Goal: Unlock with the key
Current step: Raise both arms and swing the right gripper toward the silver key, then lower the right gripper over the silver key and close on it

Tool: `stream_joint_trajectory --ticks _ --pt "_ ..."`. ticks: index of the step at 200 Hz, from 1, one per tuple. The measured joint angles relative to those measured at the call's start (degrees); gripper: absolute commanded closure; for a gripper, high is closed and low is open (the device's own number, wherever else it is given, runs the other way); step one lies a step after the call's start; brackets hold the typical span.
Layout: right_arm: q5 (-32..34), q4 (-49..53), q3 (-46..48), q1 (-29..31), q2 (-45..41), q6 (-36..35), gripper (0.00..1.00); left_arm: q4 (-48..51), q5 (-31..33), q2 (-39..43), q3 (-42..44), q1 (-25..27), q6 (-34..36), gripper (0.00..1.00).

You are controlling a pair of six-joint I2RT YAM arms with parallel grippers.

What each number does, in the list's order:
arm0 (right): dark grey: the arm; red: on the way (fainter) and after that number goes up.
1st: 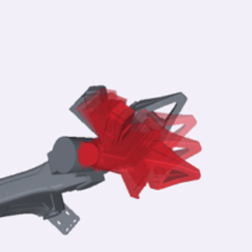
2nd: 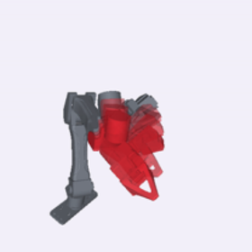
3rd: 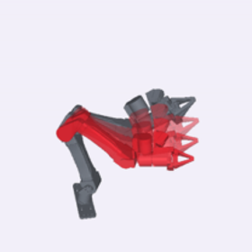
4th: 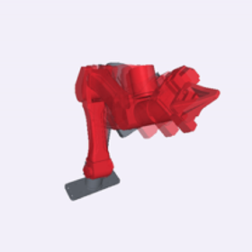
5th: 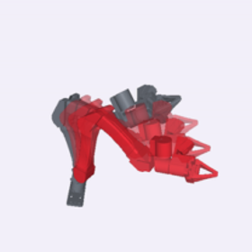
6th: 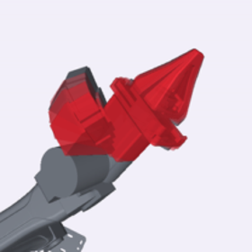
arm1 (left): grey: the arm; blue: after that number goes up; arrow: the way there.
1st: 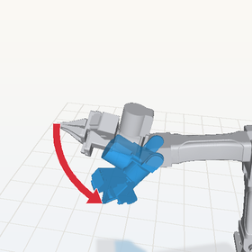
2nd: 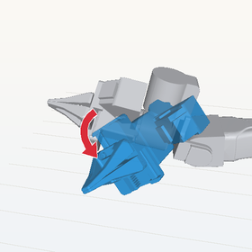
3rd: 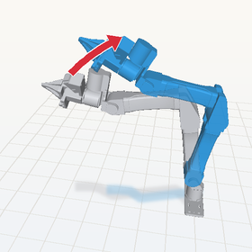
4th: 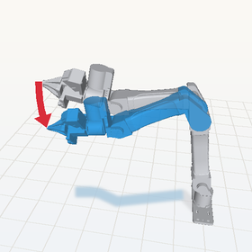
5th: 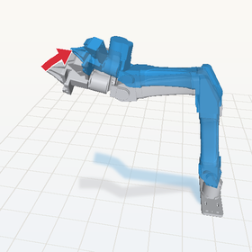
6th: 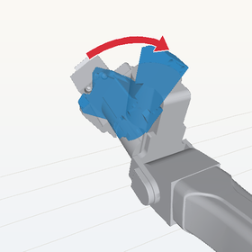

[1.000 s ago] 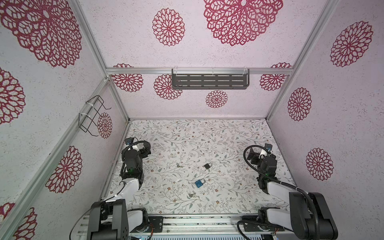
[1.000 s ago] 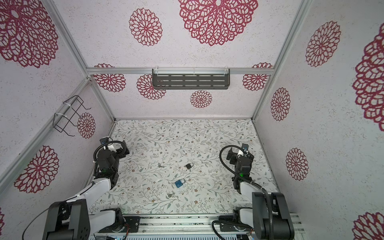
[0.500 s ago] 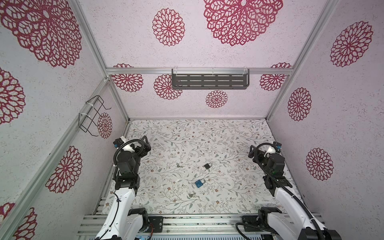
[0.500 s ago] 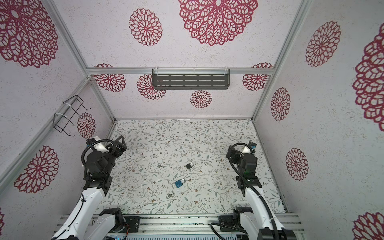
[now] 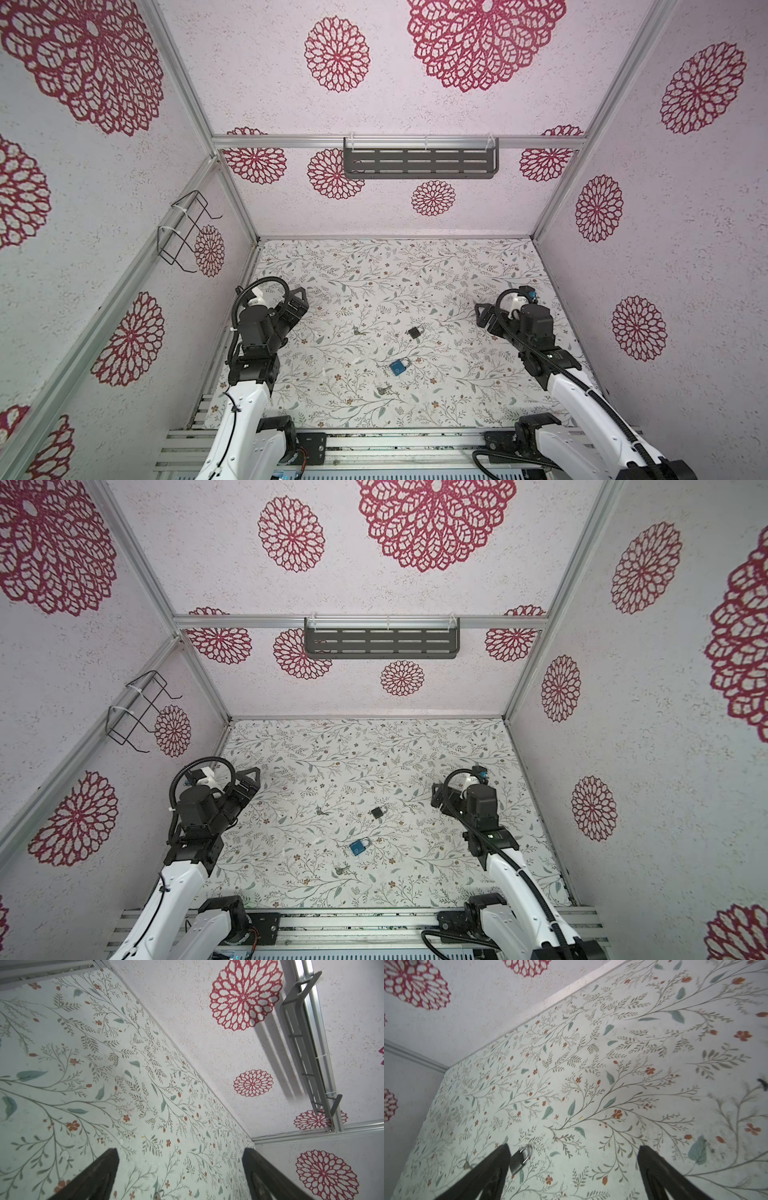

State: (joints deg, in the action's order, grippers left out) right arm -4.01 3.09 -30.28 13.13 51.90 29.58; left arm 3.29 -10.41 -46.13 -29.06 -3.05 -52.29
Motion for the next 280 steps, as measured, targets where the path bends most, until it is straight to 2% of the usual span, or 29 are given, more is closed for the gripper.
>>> stream_joint_trajectory --ticks 63,118,163,222,280 --pt "4.28 7.89 -5.57 17.33 3.43 -1.40 0.05 13.18 6.23 6.38 -2.21 13.79 0.17 0.03" --pt "11.39 13.07 -12.74 36.17 11.67 -2.03 0.08 22.03 9.92 9.90 -2.21 21.86 -1.40 0.03" --pt "15.34 14.88 -17.46 47.23 19.26 -2.19 0.11 29.33 12.09 11.87 -2.32 27.85 -4.04 0.02" --pt "17.51 14.75 -21.57 57.79 27.98 -2.60 0.19 34.42 11.47 12.74 -2.32 31.52 -5.25 0.03" --pt "17.31 14.12 -25.35 63.28 37.99 -3.04 0.36 37.57 11.19 14.95 -2.29 31.67 -4.94 0.03"
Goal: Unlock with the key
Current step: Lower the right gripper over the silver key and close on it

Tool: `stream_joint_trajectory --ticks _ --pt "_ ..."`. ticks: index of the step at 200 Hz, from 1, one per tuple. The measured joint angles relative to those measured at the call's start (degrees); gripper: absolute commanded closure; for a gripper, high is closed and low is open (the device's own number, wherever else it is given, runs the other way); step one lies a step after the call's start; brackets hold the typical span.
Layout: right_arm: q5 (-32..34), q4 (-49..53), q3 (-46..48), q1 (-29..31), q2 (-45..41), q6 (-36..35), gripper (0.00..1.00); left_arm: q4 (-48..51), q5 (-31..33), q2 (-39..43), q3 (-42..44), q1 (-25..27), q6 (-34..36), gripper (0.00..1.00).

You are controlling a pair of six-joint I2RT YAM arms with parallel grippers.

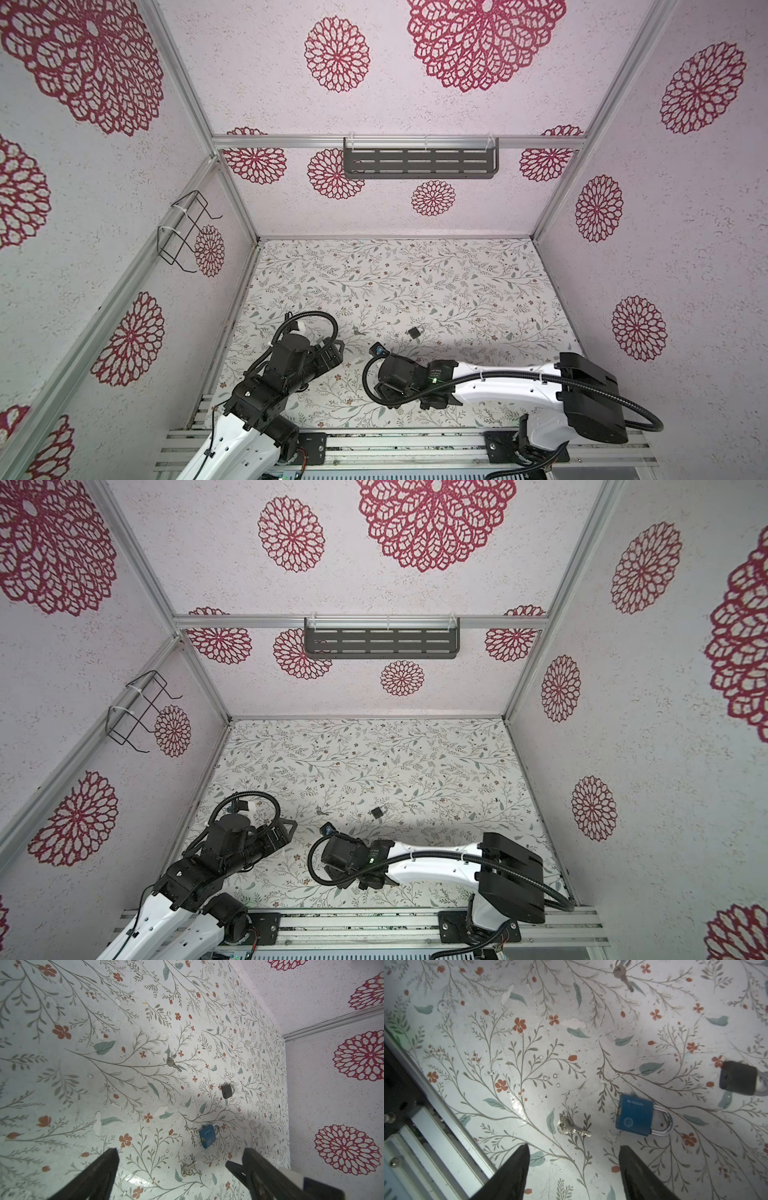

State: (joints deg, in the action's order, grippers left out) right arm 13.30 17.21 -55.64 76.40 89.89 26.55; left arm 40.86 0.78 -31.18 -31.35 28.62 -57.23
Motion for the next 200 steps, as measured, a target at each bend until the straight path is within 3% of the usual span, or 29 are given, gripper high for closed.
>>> stream_joint_trajectory --ticks 200 --pt "-0.31 -3.98 -2.78 -0.09 9.88 -3.98 0.70 1.62 2.60 3.87 1.09 0.00 1.11 0.03"
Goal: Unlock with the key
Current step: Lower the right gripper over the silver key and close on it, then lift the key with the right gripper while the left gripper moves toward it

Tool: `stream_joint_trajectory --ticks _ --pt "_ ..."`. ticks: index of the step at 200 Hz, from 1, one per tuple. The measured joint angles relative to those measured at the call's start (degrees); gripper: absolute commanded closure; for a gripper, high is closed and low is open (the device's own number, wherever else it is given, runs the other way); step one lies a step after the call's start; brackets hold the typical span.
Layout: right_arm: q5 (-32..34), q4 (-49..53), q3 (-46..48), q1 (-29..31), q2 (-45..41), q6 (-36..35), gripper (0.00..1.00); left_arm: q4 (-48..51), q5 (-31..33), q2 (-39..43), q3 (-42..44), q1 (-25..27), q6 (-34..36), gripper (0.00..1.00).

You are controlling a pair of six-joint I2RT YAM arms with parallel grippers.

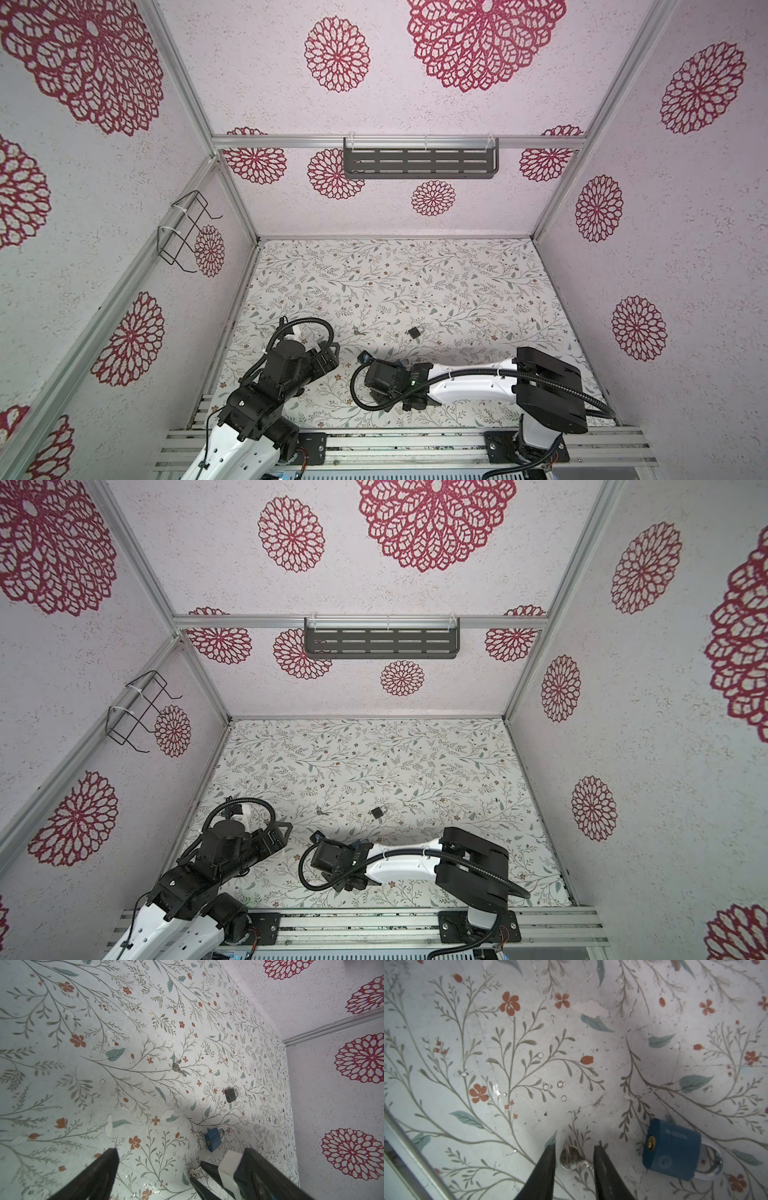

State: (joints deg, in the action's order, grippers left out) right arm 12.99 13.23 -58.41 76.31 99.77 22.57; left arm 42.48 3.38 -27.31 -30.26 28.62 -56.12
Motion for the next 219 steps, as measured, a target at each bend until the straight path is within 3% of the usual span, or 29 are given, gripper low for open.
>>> stream_joint_trajectory --ticks 139,219 --pt "-1.20 -0.31 -0.55 -0.04 2.27 -0.61 0.97 0.07 0.09 -0.09 0.24 0.00 -0.39 0.03" --pt "-0.74 -0.20 -0.50 -0.15 -0.02 -0.50 0.99 -0.20 -0.07 -0.46 0.24 0.00 -1.16 0.03"
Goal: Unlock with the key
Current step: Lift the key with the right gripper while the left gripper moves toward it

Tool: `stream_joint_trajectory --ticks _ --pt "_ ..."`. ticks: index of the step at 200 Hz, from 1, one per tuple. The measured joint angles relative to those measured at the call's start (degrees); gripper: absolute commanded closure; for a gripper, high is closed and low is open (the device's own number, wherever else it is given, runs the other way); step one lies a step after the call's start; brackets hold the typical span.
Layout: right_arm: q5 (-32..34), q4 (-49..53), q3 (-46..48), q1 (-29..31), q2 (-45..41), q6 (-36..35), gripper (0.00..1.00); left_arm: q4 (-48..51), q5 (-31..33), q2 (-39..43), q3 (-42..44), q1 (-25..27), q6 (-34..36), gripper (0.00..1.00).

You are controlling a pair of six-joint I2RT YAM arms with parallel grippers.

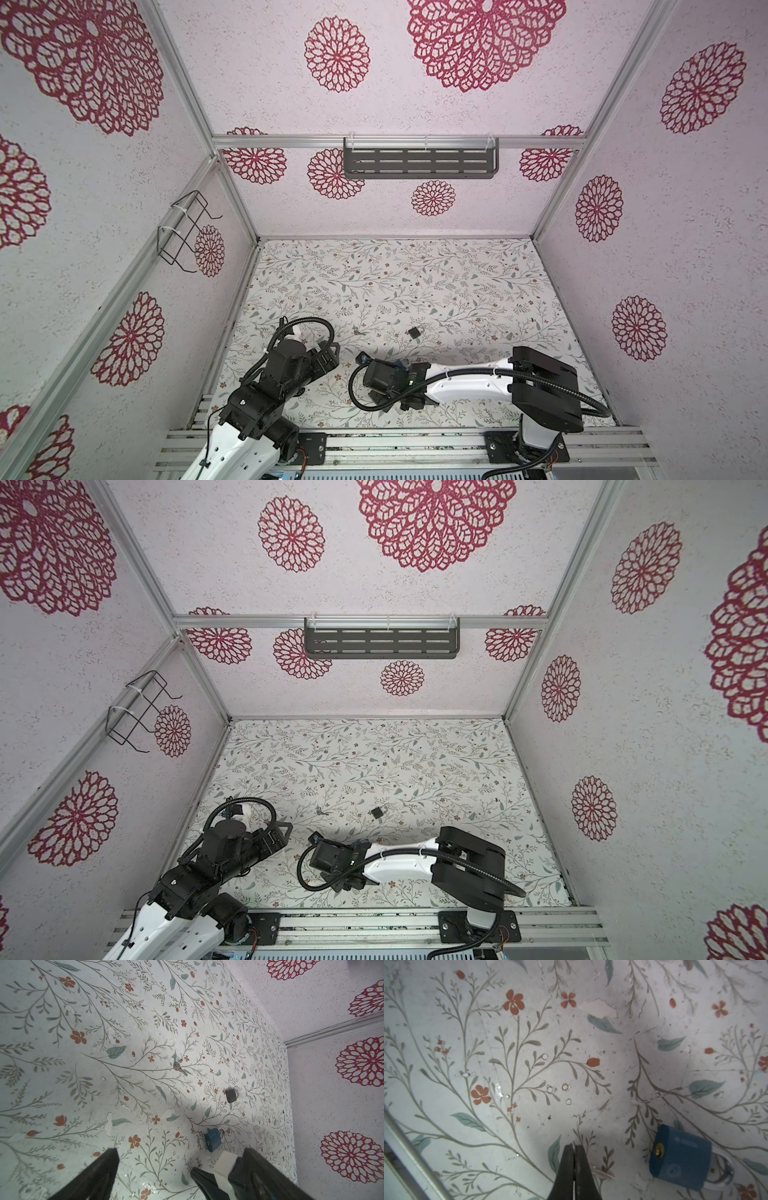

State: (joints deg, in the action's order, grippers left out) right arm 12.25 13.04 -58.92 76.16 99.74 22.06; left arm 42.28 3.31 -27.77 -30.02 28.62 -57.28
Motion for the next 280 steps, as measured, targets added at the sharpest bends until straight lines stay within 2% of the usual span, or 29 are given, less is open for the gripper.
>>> stream_joint_trajectory --ticks 84,139,179,225,280 --pt "0.07 -1.62 4.79 -2.67 -13.66 1.07 0.99 -4.39 -2.54 0.04 0.00 0.00 -3.89 0.03" --pt "-1.95 -4.11 8.74 -5.73 -24.83 4.09 0.99 -14.10 -5.95 0.02 0.31 0.00 -10.56 0.03" --pt "-4.20 -7.41 8.90 -9.86 -29.77 5.51 1.00 -22.14 -8.81 -2.58 0.66 0.09 -16.35 0.03" --pt "-6.47 -12.04 7.98 -12.07 -30.97 5.60 1.00 -34.14 -8.85 -6.47 0.83 3.26 -24.79 0.03" --pt "-8.96 -19.32 0.48 -12.17 -27.21 5.49 1.00 -45.66 -5.68 -11.08 0.96 6.73 -33.05 0.03"
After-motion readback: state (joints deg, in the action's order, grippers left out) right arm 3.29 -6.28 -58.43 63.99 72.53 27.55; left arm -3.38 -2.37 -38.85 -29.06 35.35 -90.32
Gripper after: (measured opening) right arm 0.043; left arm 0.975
